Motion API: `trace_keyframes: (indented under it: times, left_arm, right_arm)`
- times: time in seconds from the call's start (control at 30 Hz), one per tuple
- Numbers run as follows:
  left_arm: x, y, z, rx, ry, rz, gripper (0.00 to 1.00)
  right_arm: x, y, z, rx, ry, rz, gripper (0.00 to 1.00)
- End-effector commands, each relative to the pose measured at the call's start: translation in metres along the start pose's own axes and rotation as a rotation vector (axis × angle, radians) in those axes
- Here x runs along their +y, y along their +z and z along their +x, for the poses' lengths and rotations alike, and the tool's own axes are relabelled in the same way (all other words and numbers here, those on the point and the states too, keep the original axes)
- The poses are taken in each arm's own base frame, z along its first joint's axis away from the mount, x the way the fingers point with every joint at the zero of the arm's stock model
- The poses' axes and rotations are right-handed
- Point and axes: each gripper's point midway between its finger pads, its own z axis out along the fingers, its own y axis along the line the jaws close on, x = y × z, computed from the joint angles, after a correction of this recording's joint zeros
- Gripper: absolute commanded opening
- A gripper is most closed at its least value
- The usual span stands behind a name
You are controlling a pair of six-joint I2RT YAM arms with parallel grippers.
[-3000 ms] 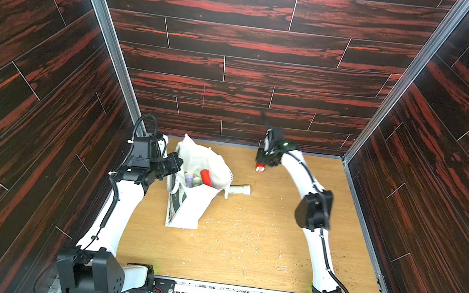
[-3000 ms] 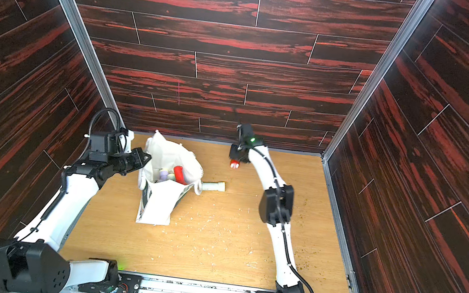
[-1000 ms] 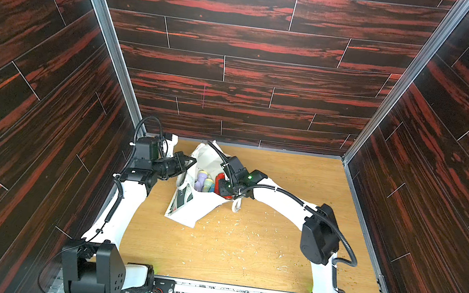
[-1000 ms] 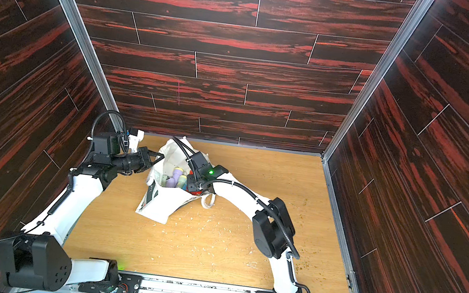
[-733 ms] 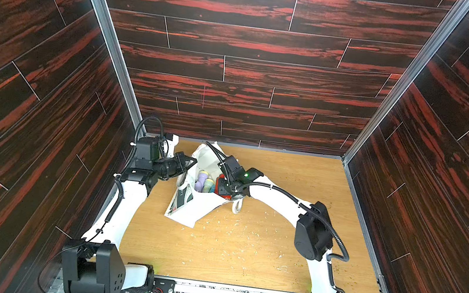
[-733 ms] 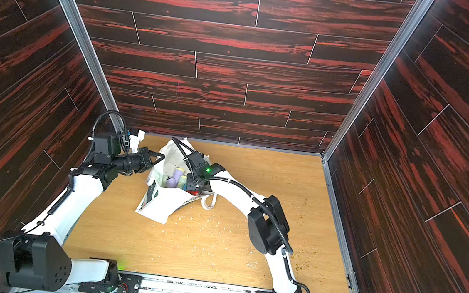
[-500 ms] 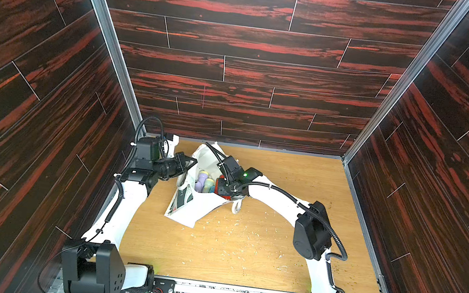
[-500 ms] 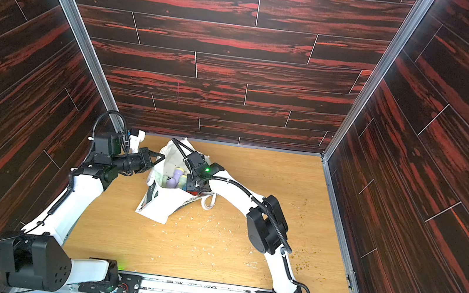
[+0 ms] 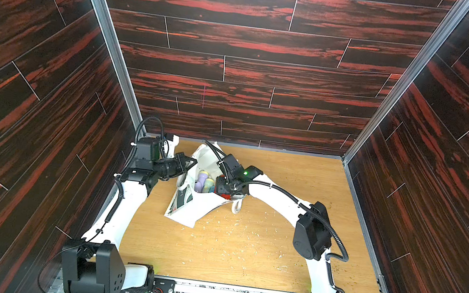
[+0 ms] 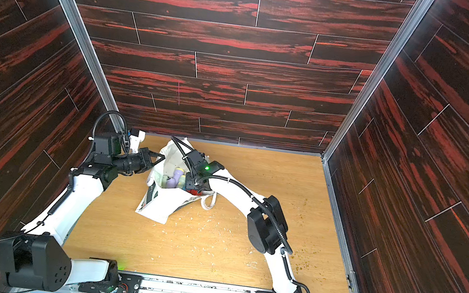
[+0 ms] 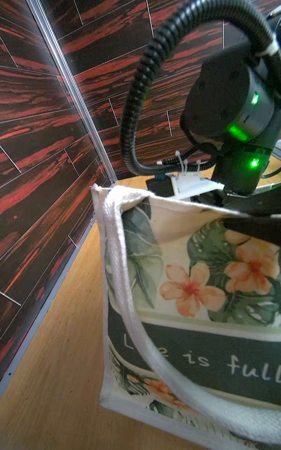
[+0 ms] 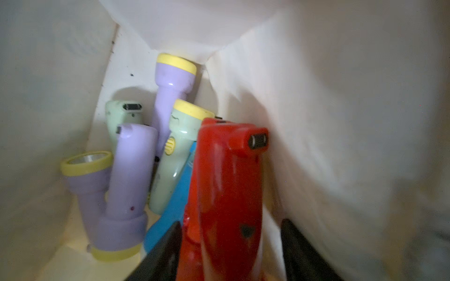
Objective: Put the flashlights into the tote bags
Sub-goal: Place the flashlight in the canvas bag, then pick up the flashlight from the center of the board.
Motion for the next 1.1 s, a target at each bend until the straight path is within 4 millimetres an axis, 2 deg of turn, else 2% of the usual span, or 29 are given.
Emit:
trace_keyframes:
  times: [0.0, 0.1, 0.27, 0.37, 0.5, 0.73, 0.87, 1.07]
  left_arm:
    - [-0.021, -0.007, -0.014, -0.042, 0.074, 0.042, 0.00]
    - [-0.017, -0.009, -0.014, -0.043, 0.080, 0.015, 0.00]
    - [0.013, -0.018, -0.017, -0.074, 0.083, -0.174, 0.00]
    - [0.030, -0.027, -0.022, -0.105, 0.080, -0.281, 0.00]
    - [0.046, -0.037, -0.027, -0.143, 0.070, -0.382, 0.00]
    - [0.074, -0.068, -0.034, -0.222, 0.071, -0.615, 0.00]
    - [0.084, -0.088, -0.038, -0.282, 0.071, -0.723, 0.00]
    - [0.100, -0.110, -0.041, -0.332, 0.036, -0.842, 0.00]
  right_arm:
    - [0.013, -0.023, -0.021, -0.052, -0.026, -0.039, 0.71]
    - [0.025, -0.054, -0.041, -0.118, -0.054, -0.089, 0.73]
    - [0.028, -0.107, -0.065, -0.257, -0.137, -0.123, 0.73]
    - [0.019, -0.129, -0.068, -0.339, -0.190, -0.117, 0.72]
    - [0.004, -0.140, -0.061, -0.372, -0.243, -0.115, 0.72]
    - [-0.037, -0.121, -0.046, -0.308, -0.263, -0.086, 0.69]
    - [-0.051, -0.098, -0.036, -0.227, -0.275, -0.131, 0.65]
    - [-0.072, -0.052, -0.026, -0.104, -0.302, -0.110, 0.64]
